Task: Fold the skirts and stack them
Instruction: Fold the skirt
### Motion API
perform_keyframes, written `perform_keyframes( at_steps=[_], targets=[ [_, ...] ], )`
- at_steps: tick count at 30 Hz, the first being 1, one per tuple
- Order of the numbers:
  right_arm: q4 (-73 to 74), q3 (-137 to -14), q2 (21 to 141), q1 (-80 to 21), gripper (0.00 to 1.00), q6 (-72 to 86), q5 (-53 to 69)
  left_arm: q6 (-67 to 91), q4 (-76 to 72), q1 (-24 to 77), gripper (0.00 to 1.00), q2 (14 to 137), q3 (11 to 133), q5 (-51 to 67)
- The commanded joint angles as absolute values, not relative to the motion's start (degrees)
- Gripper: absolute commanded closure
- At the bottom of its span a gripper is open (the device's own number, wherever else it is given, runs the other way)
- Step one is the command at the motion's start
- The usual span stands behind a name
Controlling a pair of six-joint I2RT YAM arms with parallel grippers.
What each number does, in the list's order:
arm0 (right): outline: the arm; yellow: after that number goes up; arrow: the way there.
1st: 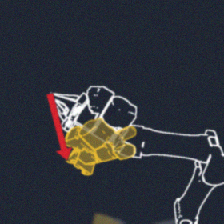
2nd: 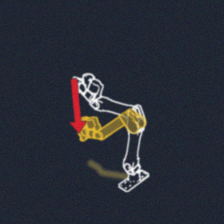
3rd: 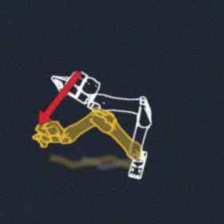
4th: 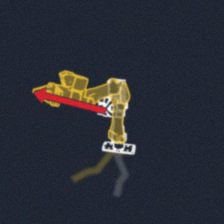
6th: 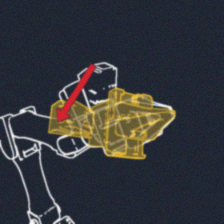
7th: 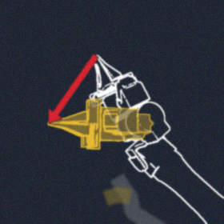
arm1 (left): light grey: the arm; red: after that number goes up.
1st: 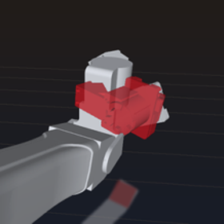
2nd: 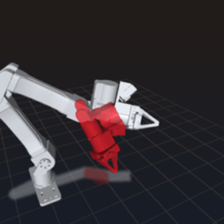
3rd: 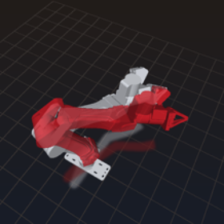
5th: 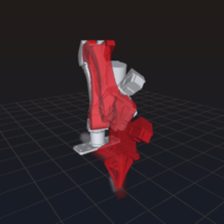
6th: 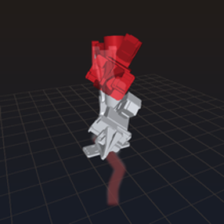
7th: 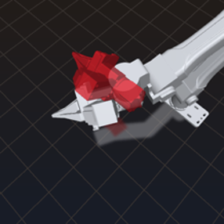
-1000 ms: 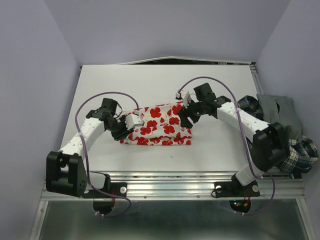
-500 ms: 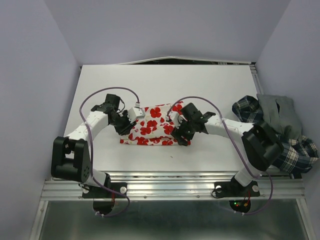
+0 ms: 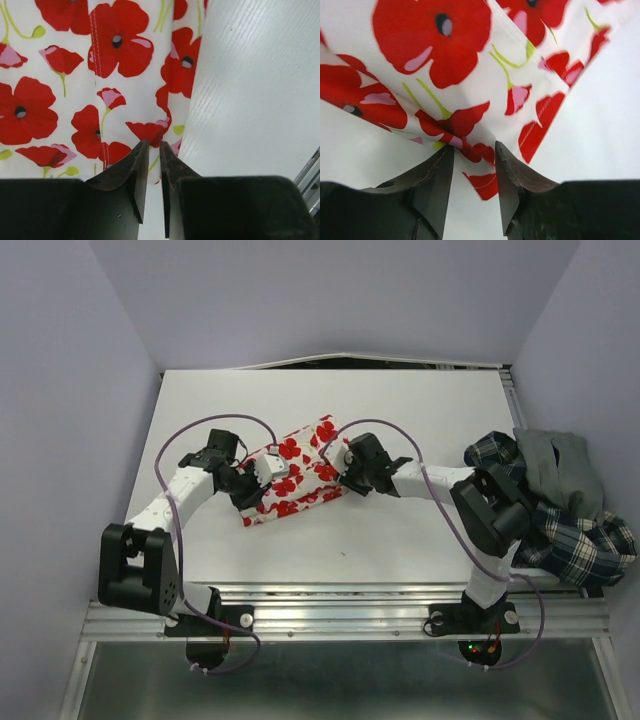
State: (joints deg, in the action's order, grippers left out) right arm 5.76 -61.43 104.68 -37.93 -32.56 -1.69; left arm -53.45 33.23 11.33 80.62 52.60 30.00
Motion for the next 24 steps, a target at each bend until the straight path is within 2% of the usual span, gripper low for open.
perform_keyframes(
  at_steps=[1,3,5,6,9,12,17,20,24],
  targets=[
    [-2.09,-67.14,108.71,-32.97,0.56,-39.98,-7.29,-51.42,33.58,12.48,0.72,74.71,51.50,30.95],
    [-5.95,-70.92,109.59,-30.60,0.53,-40.78,-8.43,-49.67,31.22,14.14,0.68,73.05,50.81,28.50],
    [-8.52,-73.99,110.47,-29.19,0.44,-39.91,-10.53,-46.77,27.79,15.20,0.66,72.25,50.28,26.38],
    [-8.18,-78.01,110.91,-28.66,0.41,-38.60,-10.98,-44.32,24.82,15.64,0.62,72.42,50.19,24.89],
    [-4.85,-81.73,109.96,-27.60,0.35,-37.27,-9.58,-40.44,19.88,16.26,0.61,75.91,51.67,21.36],
    [-2.04,-80.95,106.72,-27.60,0.34,-33.24,-8.18,-37.97,17.23,17.05,0.62,81.18,53.87,18.55],
    [7.28,-79.90,103.01,-26.98,0.36,-16.64,-3.79,-37.26,15.65,21.78,0.65,88.94,54.85,13.54],
    [12.46,-78.23,100.99,-25.66,0.40,-5.74,2.60,-38.49,16.26,24.77,0.68,91.84,52.83,11.61],
    [14.50,-75.16,99.67,-22.68,0.46,7.43,9.31,-38.68,20.38,29.95,0.80,94.21,51.24,10.63]
  ],
)
